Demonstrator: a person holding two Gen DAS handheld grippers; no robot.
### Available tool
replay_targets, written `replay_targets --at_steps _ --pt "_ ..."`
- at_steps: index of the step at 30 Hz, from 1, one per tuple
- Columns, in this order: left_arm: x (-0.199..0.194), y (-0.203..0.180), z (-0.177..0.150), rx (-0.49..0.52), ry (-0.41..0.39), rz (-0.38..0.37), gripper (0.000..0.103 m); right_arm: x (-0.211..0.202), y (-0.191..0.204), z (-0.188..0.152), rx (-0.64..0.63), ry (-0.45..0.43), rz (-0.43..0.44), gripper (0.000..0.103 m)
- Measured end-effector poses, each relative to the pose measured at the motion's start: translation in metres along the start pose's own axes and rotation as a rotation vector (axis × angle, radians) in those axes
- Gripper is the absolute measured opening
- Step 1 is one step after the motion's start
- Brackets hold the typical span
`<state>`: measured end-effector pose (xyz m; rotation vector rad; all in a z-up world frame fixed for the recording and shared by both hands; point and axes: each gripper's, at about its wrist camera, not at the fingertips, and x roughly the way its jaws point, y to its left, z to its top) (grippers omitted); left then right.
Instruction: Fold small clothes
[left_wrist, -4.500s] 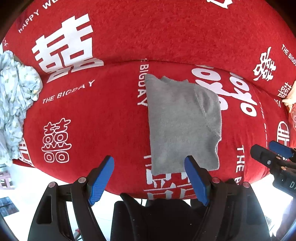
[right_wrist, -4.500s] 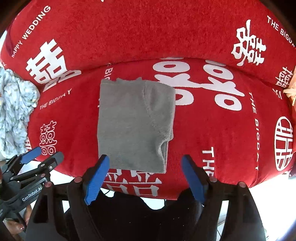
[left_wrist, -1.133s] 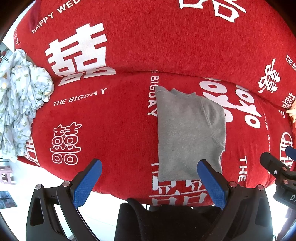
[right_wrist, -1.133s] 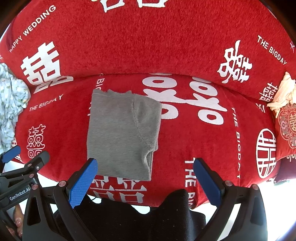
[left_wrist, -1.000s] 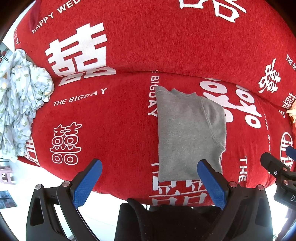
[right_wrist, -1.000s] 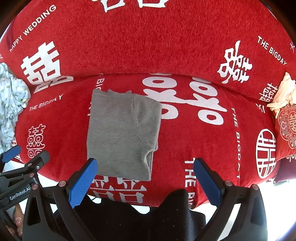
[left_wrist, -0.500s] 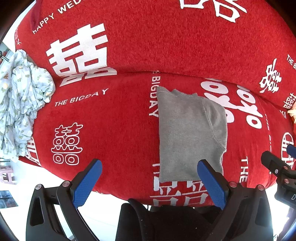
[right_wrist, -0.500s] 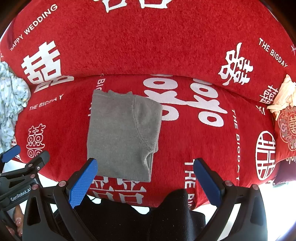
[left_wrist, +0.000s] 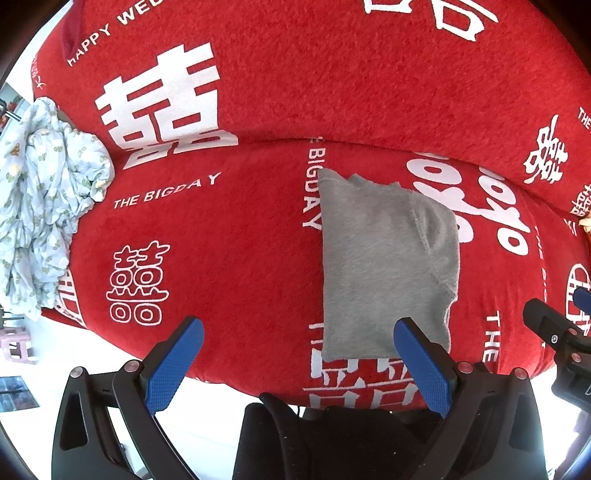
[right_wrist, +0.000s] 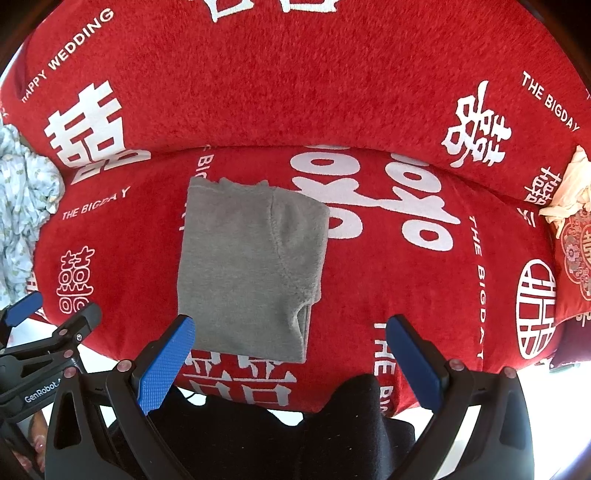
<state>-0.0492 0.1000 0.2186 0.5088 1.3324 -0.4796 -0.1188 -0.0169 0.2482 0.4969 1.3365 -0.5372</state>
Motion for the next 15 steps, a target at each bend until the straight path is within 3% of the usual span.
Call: replay_targets --at_steps 15 --pt "0.004 -0.012 0.006 0.008 0.017 -0.018 0.103 0.014 -0.007 0.008 -0.001 0.041 0.025 0.103"
